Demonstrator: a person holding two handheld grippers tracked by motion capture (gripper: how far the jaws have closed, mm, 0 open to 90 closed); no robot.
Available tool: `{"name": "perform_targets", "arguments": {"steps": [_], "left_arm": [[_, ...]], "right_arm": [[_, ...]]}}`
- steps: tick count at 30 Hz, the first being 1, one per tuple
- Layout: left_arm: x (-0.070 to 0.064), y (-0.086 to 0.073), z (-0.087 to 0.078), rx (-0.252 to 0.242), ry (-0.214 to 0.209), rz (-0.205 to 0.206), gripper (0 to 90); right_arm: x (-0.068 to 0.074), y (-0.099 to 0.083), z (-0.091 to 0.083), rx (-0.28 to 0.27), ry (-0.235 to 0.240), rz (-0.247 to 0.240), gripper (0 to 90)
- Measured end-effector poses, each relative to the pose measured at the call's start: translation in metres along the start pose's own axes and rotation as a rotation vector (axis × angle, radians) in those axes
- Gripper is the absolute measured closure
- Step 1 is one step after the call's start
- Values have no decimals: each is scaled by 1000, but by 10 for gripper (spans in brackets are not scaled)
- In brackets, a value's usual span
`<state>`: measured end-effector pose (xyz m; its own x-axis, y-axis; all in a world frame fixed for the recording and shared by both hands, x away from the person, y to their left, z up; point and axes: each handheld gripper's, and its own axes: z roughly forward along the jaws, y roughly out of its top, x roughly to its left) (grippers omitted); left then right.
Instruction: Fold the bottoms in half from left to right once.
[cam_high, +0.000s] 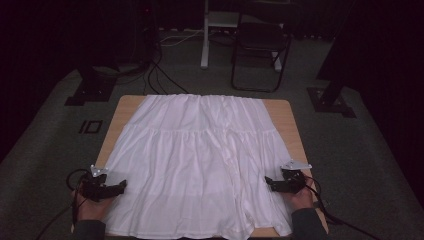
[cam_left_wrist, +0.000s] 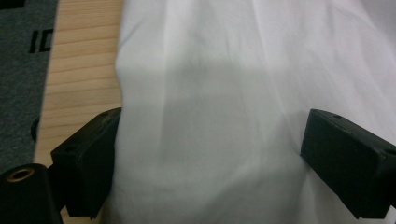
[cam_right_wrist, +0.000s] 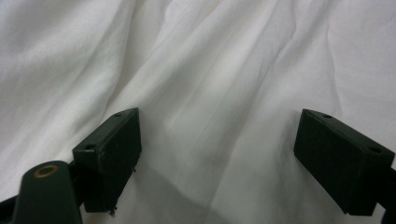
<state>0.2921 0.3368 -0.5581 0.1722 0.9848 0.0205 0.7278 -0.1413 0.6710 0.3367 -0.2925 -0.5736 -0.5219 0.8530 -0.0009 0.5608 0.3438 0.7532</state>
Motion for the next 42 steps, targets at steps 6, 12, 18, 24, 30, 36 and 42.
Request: {"name": "perform_targets", "arguments": {"steps": [6,12,18,24,30,36,42], "left_arm": [[-7,-3,-7,-18,-28,27,233],[-11,-3,-10,-35,-89,52,731],[-16,-1,-10,-31,-62,78,827],[-23,4,-15,-40,31,131,837],[-16,10,-28,-108,85,115,839],[-1,16,-36,-132,133,101,840],[26,28,-46,-140,252,78,841]], "right_arm": [[0,0,0,0,0,-1,142],[0,0,0,0,-1,-1,142],[0,0,0,0,0,-1,142],[1,0,0,-1,-4,3,160],[-2,7,-31,-96,-111,47,361],[-20,-8,-46,1,-224,78,277],[-29,-25,-45,39,-220,110,277]]}}
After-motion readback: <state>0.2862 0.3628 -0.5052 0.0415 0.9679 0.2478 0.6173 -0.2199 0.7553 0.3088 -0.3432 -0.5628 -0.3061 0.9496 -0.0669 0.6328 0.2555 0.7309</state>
